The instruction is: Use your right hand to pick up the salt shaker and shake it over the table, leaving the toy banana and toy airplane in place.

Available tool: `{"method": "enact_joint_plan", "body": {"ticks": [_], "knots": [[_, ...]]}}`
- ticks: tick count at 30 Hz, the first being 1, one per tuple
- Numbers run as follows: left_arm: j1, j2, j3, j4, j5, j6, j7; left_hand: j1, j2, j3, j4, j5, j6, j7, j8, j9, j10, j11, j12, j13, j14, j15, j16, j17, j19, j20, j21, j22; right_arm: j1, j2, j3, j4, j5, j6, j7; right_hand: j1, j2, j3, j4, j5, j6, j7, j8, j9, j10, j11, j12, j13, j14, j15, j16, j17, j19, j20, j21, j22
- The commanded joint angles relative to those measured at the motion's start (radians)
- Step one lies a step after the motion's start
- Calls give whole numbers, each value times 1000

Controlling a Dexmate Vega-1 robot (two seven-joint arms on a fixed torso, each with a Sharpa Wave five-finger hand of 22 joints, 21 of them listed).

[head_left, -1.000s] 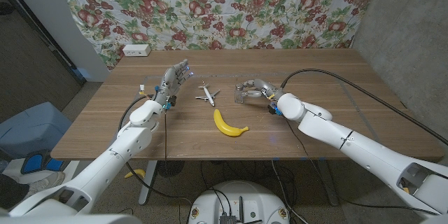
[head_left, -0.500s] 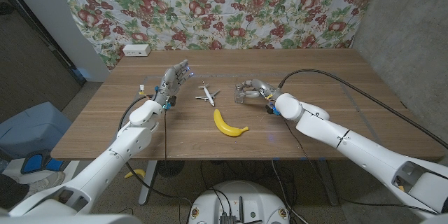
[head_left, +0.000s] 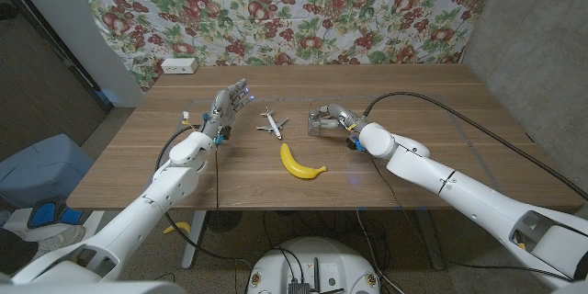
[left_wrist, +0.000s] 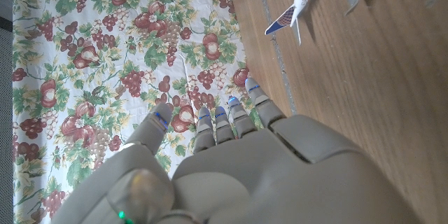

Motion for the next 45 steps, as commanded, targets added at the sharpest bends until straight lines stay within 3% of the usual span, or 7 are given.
{"method": "enact_joint_plan", "body": {"ticks": [1, 9, 12, 19, 26, 33, 45], "knots": [[7, 5, -4, -9, 0, 1, 6, -9, 23, 10, -1, 5, 1, -4, -1, 6, 8, -4, 8, 1, 9, -1, 2, 3, 8, -3, 5, 3, -1, 20, 2, 30, 5, 27, -24, 2, 34, -14, 2, -3, 43, 5, 13, 2, 59, 5, 28, 26, 46, -128, 39, 16, 31, -8, -4, 6], [14, 7, -6, -17, -3, -1, 7, -11, 23, 12, -2, 5, 1, -4, -1, 6, 7, -3, 7, 1, 10, 0, 0, 2, 8, -2, 4, 3, -14, 28, 9, 35, -1, 43, -63, 110, 101, -49, -16, 3, 279, -5, 106, 18, 305, -24, 154, 151, 188, -180, 216, 129, 88, -48, 4, 11], [14, 7, -6, -17, -3, -2, 5, -12, 23, 12, -2, 5, 3, -4, 0, 6, 7, -3, 7, 1, 10, -1, 0, 2, 8, -2, 4, 3, -20, 28, 13, 30, -2, 39, -71, 162, 130, -39, -22, 9, 332, -2, 135, 28, 362, -37, 197, 191, 229, -186, 249, 159, 92, -64, 9, 12], [13, 4, -4, -17, -2, -6, 3, -13, 22, 14, -2, 5, 2, -4, 0, 6, 8, -5, 7, 1, 11, 0, -2, 2, 8, -2, 3, 3, -38, 28, 23, 8, -5, 18, -101, 229, 149, -31, -26, 3, 339, 17, 164, 58, 389, -26, 248, 262, 347, -196, 315, 216, 112, -77, 25, 13], [14, 4, -2, -22, 0, -7, 2, -15, 23, 16, -2, 5, 3, -4, 0, 6, 10, -3, 7, 1, 11, -1, -2, 2, 10, -2, 3, 3, -61, 23, 35, -13, -17, 8, -145, 286, 147, -31, -18, -4, 337, 22, 177, 71, 382, -34, 280, 331, 419, -196, 342, 276, 181, -106, 76, 22], [23, 5, -4, -35, 2, -7, 13, -16, 23, 18, -2, 5, 3, -4, 0, 6, 9, -4, 7, 1, 12, -1, -3, 2, 10, -2, 3, 3, -82, 23, 48, -25, -26, 5, -187, 283, 150, -37, -4, -2, 325, 22, 184, 84, 371, -36, 290, 360, 454, -192, 340, 293, 226, -121, 113, 28], [29, 5, -2, -47, 7, -8, 23, -18, 23, 21, -3, 5, 3, -3, 0, 6, 8, -4, 6, 1, 13, -1, -4, 2, 10, -2, 2, 3, -112, 26, 78, -29, -21, 25, -253, 269, 156, -51, 12, 2, 312, 34, 198, 108, 369, -35, 307, 404, 498, -179, 351, 334, 256, -101, 168, 41]]}}
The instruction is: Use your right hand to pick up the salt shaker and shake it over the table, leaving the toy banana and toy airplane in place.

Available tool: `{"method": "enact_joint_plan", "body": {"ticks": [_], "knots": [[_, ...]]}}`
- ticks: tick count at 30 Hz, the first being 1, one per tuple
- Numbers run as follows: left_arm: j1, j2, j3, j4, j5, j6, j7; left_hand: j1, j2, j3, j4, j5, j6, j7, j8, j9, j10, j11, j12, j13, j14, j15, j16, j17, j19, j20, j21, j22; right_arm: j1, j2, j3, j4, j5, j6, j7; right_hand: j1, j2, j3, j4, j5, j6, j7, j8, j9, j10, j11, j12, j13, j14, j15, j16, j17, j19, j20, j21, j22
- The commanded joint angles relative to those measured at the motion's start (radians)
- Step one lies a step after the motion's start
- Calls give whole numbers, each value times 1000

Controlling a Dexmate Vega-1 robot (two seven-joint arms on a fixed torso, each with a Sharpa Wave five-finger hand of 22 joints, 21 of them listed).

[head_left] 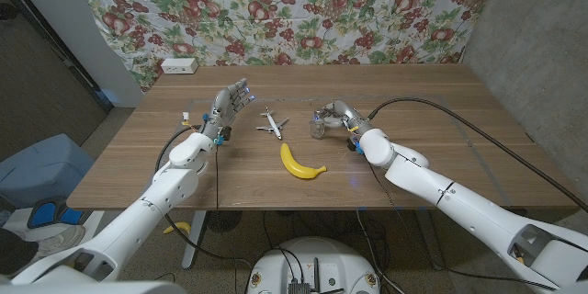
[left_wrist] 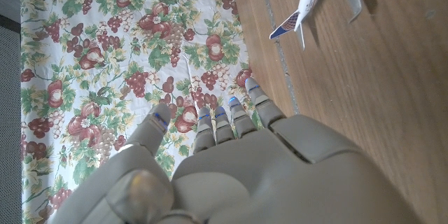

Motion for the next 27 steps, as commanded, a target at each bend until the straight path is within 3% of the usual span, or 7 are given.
{"method": "enact_joint_plan", "body": {"ticks": [1, 5, 7, 10, 13, 16, 27], "knots": [[6, -1, 2, -11, 6, -2, 9, -11, 30, 7, -3, 5, 4, -3, 1, 6, 8, -4, 6, 4, 14, -1, -4, 2, 10, -3, 2, 3, -36, 4, 27, -9, -8, 16, -86, 164, 180, -4, 11, 7, 47, -56, 12, 59, 91, -101, 10, 219, 20, -135, 10, 14, 15, -19, 20, 7], [6, -1, 3, -14, 7, -1, 10, -12, 30, 8, -3, 5, 4, -3, 1, 6, 9, -5, 6, 4, 14, -1, -4, 2, 11, -2, 2, 3, -50, 6, 38, -9, -13, 30, -119, 148, 183, -14, 22, 9, 49, -68, 15, 59, 88, -106, 15, 237, 58, -133, 28, 37, 24, -31, 44, 13], [6, -1, 3, -14, 7, -1, 11, -13, 30, 8, -3, 5, 4, -3, 1, 6, 9, -4, 6, 4, 14, -1, -4, 2, 11, -2, 2, 3, -55, 6, 44, -15, -10, 27, -125, 152, 184, -17, 18, 13, 45, -73, 17, 60, 85, -112, 20, 258, 120, -137, 59, 70, 33, -40, 72, 19], [7, -1, 4, -16, 8, 0, 11, -13, 30, 9, -3, 5, 5, -4, 1, 6, 10, -6, 6, 4, 14, -1, -5, 2, 11, -2, 2, 3, -62, 6, 53, -13, -7, 41, -137, 153, 183, -16, 16, 15, 44, -69, 19, 62, 84, -104, 23, 267, 123, -133, 53, 78, 42, -52, 87, 21], [7, -1, 4, -17, 7, 0, 11, -14, 30, 10, -3, 5, 4, -4, 1, 6, 10, -4, 6, 4, 14, -2, -5, 2, 12, -2, 2, 3, -68, 5, 61, -12, -1, 54, -146, 150, 186, -9, 18, 18, 34, -56, 26, 75, 79, -93, 19, 274, 124, -133, 33, 84, 58, -89, 110, 16], [7, -1, 5, -18, 8, 0, 10, -14, 30, 10, -3, 5, 4, -4, 1, 6, 10, -5, 6, 4, 13, -1, -6, 2, 11, -1, 1, 3, -72, 2, 69, -18, 9, 56, -141, 152, 190, -1, 18, 20, 21, -47, 29, 85, 72, -88, 9, 270, 136, -134, 20, 86, 68, -106, 124, 9], [9, 1, 5, -22, 6, 1, 9, -15, 30, 13, -5, 5, 4, -3, 0, 6, 9, -2, 5, 4, 14, -1, -6, 1, 11, -2, 1, 3, -97, 10, 93, -28, -4, 51, -207, 152, 193, 11, 19, 21, 16, -37, 42, 104, 70, -84, 13, 292, 153, -132, -2, 94, 31, -98, 131, -2]]}}
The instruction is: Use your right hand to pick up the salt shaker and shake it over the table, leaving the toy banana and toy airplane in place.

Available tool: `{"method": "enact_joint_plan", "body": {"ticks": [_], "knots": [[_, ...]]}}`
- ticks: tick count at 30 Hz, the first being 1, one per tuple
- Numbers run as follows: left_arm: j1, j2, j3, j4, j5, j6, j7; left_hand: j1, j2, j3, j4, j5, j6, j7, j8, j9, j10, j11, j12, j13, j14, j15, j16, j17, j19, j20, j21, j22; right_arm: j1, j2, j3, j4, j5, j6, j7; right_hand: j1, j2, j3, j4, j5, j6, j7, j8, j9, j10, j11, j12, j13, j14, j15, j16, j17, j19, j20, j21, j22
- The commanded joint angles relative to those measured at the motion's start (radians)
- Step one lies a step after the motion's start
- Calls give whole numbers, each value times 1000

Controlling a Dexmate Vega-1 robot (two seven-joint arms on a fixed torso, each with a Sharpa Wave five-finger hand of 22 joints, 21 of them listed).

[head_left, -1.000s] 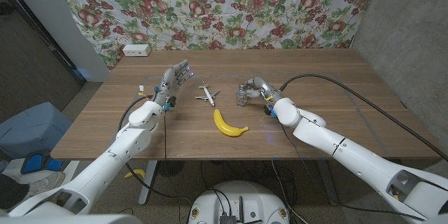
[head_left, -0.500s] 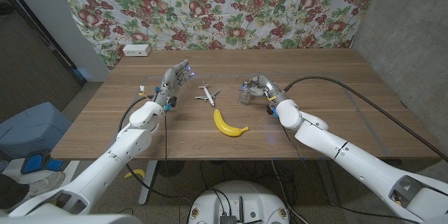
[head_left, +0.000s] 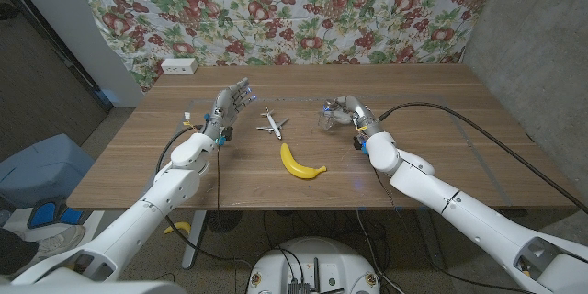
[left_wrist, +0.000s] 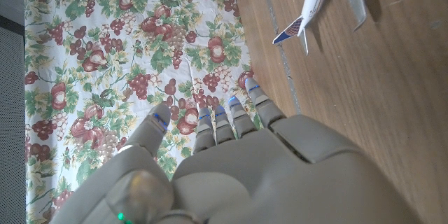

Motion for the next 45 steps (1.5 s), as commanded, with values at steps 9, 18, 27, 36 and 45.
{"method": "enact_joint_plan", "body": {"ticks": [9, 18, 27, 36, 45], "knots": [[7, 3, -1, -7, -1, -1, 0, -7, 31, 11, -1, 5, 4, -3, 0, 6, 4, 2, 5, 3, 6, 2, -2, 2, 12, -2, 1, 3, -38, 9, 50, -17, 6, 9, -86, 169, 170, 27, 1, 4, 40, -28, 15, 66, 95, -72, 1, 194, 27, -92, -19, 12, -6, -99, 20, -6], [7, 3, -3, -4, -5, -3, -2, -8, 31, 14, -3, 5, 5, -3, 1, 6, 4, 1, 5, 3, 6, 2, -2, 1, 12, -2, 0, 3, -45, 13, 70, -15, 33, 26, -94, 171, 161, 29, -4, 3, 48, -20, 17, 60, 103, -66, -2, 195, 46, -93, -23, 25, -4, -100, 34, -10], [-3, -4, -2, 13, -7, -8, -12, -9, 31, 16, -3, 5, 4, -3, 0, 6, 5, 4, 5, 3, 6, 2, -3, 1, 13, -1, 0, 3, -55, 26, 95, -5, 53, 55, -131, 172, 158, 32, -6, 1, 49, -16, 16, 55, 106, -67, -2, 203, 53, -91, -28, 38, -5, -99, 46, -12], [-20, -10, 2, 35, -8, -9, -25, -10, 30, 17, -5, 5, 4, -2, 0, 6, 5, 1, 5, 3, 7, 2, -3, 1, 13, -1, 0, 3, -67, 49, 120, 17, 67, 101, -187, 170, 157, 33, -6, 0, 50, -17, 15, 51, 111, -64, -4, 206, 55, -90, -35, 50, -10, -99, 56, -14], [-29, -18, 1, 56, -13, -13, -30, -12, 31, 18, -5, 5, 4, -2, 1, 6, 4, 2, 5, 3, 7, 2, -3, 2, 13, -2, -1, 3, -65, 93, 133, 73, 68, 166, -261, 170, 156, 36, -7, -1, 52, -16, 14, 47, 111, -64, -8, 208, 55, -90, -43, 60, -11, -100, 65, -15]]}}
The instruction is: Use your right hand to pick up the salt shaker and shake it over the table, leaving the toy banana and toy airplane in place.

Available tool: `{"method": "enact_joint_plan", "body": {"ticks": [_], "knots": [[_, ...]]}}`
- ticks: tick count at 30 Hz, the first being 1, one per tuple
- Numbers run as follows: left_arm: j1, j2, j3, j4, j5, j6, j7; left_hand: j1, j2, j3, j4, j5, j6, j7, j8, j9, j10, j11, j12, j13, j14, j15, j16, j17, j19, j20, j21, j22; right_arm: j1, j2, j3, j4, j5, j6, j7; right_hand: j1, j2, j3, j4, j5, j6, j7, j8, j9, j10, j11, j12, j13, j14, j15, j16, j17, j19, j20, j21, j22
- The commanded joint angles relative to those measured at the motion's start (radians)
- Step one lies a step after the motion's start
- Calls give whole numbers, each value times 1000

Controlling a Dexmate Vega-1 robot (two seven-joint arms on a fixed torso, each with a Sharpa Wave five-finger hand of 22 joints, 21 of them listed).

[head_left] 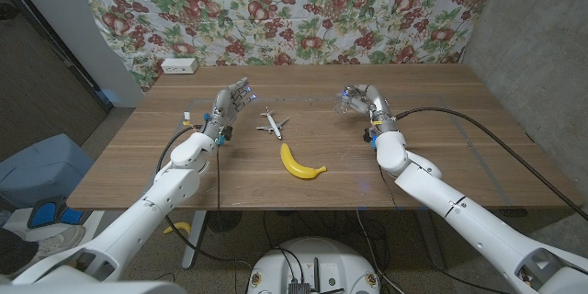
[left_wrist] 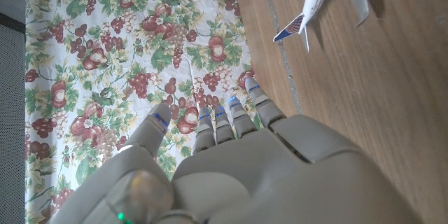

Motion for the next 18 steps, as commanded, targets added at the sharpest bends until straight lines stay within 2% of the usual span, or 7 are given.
{"method": "enact_joint_plan", "body": {"ticks": [1, 11, 18], "knots": [[-15, -10, 1, 29, -4, -5, -10, -10, 32, 6, -1, 5, 4, -2, 0, 6, 5, 1, 5, 3, 7, 2, -3, 2, 8, 4, -1, 3, -2, 59, 25, 72, 10, 91, -102, 170, 156, 36, -8, 3, 41, -27, 9, 46, 91, -85, -1, 117, 9, -77, -3, 6, -1, -101, 10, -1], [-37, -18, 3, 62, -8, -8, -26, -12, 32, 7, -2, 5, 3, -2, 0, 6, 5, 3, 5, 3, 7, 2, -3, 2, 9, 4, -1, 3, 14, 166, 39, 193, -13, 194, -278, 169, 156, 39, -8, 2, 40, -21, 7, 42, 95, -85, -5, 118, 14, -76, -8, 20, -4, -99, 20, -2], [-55, -24, 5, 88, -9, -8, -38, -13, 33, 8, -2, 5, 2, -3, 0, 6, 5, 2, 4, 3, 6, 1, -3, 2, 9, 4, -1, 3, 20, 182, 45, 209, -21, 201, -317, 169, 155, 40, -9, 1, 42, -17, 7, 40, 99, -82, -6, 118, 17, -75, -12, 30, -4, -97, 29, -3]]}}
